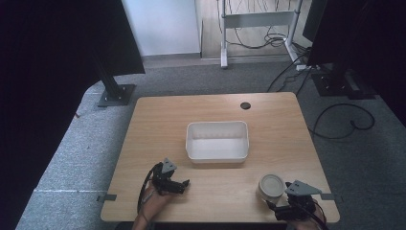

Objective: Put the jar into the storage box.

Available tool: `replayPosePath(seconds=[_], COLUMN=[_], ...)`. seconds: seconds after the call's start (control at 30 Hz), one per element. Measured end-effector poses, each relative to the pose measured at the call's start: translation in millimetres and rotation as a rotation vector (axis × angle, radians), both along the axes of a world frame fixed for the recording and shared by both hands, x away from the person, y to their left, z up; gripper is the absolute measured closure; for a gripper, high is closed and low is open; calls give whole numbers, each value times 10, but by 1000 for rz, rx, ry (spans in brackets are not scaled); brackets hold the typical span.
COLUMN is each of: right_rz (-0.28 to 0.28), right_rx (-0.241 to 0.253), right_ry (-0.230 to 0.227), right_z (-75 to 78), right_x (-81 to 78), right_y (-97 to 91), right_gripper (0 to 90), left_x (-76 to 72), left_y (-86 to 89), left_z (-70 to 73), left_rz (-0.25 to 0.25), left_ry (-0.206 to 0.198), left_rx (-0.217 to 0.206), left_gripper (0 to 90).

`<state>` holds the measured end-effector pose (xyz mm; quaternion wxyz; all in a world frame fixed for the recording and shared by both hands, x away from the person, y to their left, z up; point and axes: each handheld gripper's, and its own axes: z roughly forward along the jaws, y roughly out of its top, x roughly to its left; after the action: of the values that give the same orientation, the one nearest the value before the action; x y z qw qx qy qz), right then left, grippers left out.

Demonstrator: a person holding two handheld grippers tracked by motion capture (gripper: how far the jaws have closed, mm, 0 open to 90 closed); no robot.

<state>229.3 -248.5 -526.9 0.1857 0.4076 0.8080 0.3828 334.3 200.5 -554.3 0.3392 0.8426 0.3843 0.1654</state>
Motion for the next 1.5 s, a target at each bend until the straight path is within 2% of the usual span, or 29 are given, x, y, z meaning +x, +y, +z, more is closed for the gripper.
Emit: replayPosePath(seconds=[0.23, 0.57, 0.8, 1.1, 1.5], right_rz=[14, 4, 6, -56, -67], right_rx=[-9, -6, 2, -9, -12], right_ry=[6, 12, 26, 26, 7], right_z=[-23, -49, -89, -74, 11], right_x=[52, 129, 182, 162, 171], right_y=[70, 128, 178, 241, 300], right_gripper=[22, 40, 86, 93, 93], left_x=[0, 0, 0, 0, 0], left_y=[0, 0, 0, 0, 0], left_z=[0, 0, -1, 0, 0], left_rz=[0, 0, 0, 0, 0], left_ry=[0, 0, -1, 0, 0], left_rx=[0, 0, -1, 0, -1], left_gripper=[0, 0, 0, 0, 0])
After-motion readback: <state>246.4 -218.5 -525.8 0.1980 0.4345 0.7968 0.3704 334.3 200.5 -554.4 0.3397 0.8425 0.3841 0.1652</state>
